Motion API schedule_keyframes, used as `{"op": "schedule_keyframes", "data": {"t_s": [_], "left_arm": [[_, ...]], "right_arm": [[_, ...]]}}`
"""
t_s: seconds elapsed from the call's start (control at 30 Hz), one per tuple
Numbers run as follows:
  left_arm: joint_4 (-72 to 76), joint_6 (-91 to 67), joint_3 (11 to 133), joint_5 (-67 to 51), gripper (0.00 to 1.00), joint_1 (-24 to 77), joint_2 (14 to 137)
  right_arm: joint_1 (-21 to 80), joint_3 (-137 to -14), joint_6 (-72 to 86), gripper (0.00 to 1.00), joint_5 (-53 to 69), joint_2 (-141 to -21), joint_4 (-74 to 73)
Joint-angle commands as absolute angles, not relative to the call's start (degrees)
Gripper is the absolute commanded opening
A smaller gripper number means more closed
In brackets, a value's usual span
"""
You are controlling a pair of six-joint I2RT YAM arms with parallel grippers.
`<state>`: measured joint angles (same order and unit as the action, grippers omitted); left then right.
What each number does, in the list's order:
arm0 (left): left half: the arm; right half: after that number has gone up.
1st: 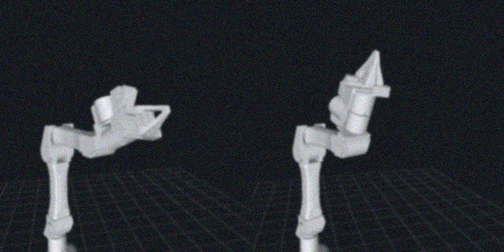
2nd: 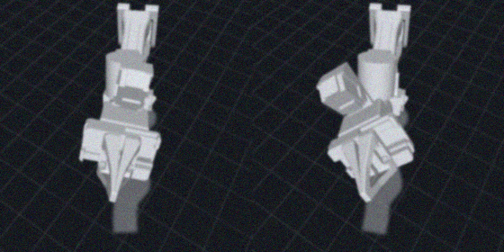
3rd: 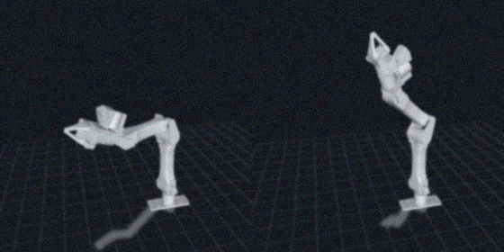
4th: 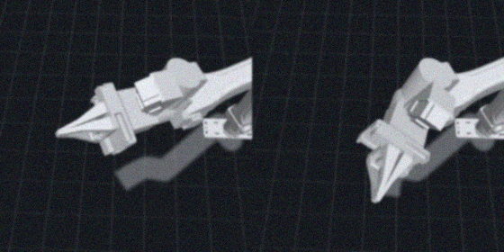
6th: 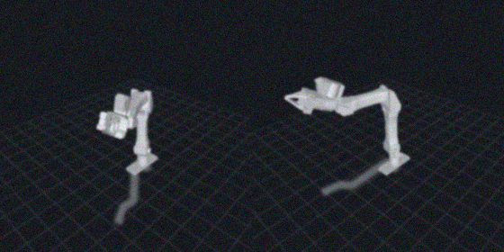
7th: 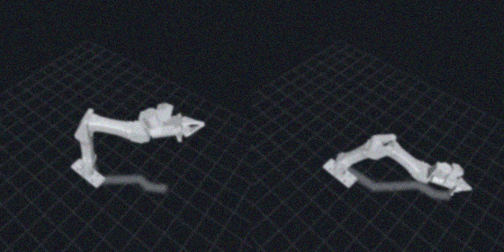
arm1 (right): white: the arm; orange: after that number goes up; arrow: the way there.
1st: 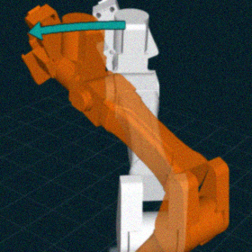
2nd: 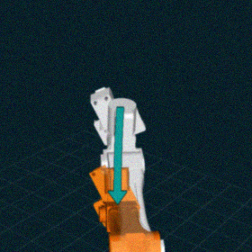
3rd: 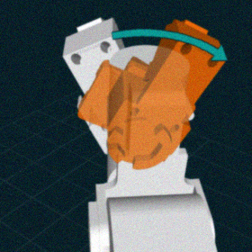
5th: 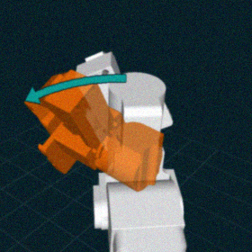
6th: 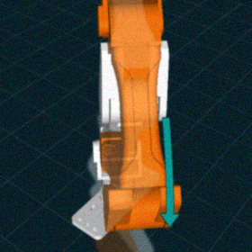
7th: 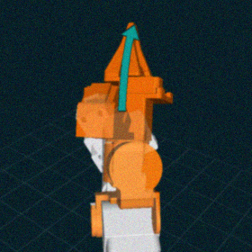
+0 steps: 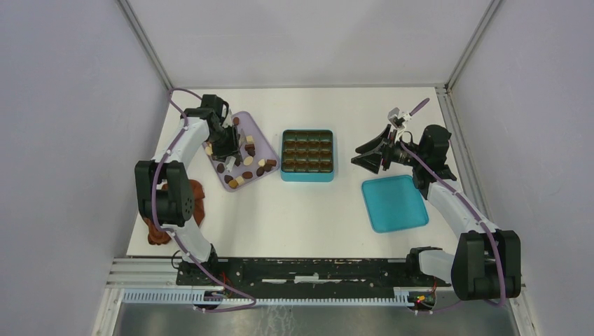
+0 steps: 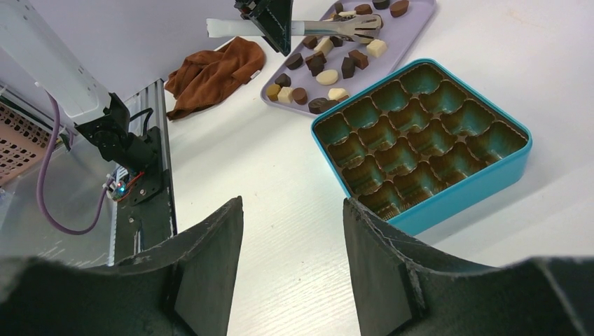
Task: Pack the chocolate
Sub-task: Adjust the clamp.
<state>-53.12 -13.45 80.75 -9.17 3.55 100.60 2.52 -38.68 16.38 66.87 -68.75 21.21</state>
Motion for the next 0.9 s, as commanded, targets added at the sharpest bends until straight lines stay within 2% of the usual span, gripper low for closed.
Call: {"op": "schedule_keyframes", "data": {"t_s": [0.0,0.07,0.17,0.23,0.37,0.47,0.53,0.63,0.73,0.87], "left_arm": [[-52.4,-11.3,83.5,-9.1,0.19,3.2,100.4],[-52.7,-11.3,83.7,-8.8,0.17,3.2,100.3],[-53.4,-11.3,84.2,-8.2,0.07,3.2,100.2],[-53.5,-11.4,84.3,-7.6,0.05,3.2,99.8],[-54.0,-11.3,84.5,-7.4,0.17,3.2,99.7],[-54.2,-11.3,84.5,-7.4,0.3,3.2,99.9],[-54.3,-11.1,84.5,-7.5,0.33,3.2,100.1],[-54.4,-11.0,84.6,-7.9,0.32,3.2,100.3],[-54.8,-10.9,84.7,-8.2,0.23,3.2,100.0],[-54.8,-11.2,84.1,-8.7,0.22,3.2,96.5]], "right_arm": [[2.8,-41.3,15.4,0.6,67.7,-69.1,22.1],[2.8,-41.4,15.4,0.6,67.7,-69.1,22.1],[2.7,-41.4,15.4,0.6,67.7,-69.1,22.0],[2.8,-41.4,15.3,0.6,67.8,-69.0,22.0],[2.8,-41.4,15.4,0.6,67.8,-69.0,22.0],[2.8,-41.5,15.4,0.6,67.9,-68.9,22.0],[2.7,-41.5,15.4,0.6,67.9,-68.8,22.0],[2.7,-41.5,15.4,0.6,68.0,-68.8,22.0],[2.7,-41.5,15.3,0.6,68.0,-68.8,21.9],[2.7,-41.6,14.9,0.6,68.2,-68.6,21.6]]}}
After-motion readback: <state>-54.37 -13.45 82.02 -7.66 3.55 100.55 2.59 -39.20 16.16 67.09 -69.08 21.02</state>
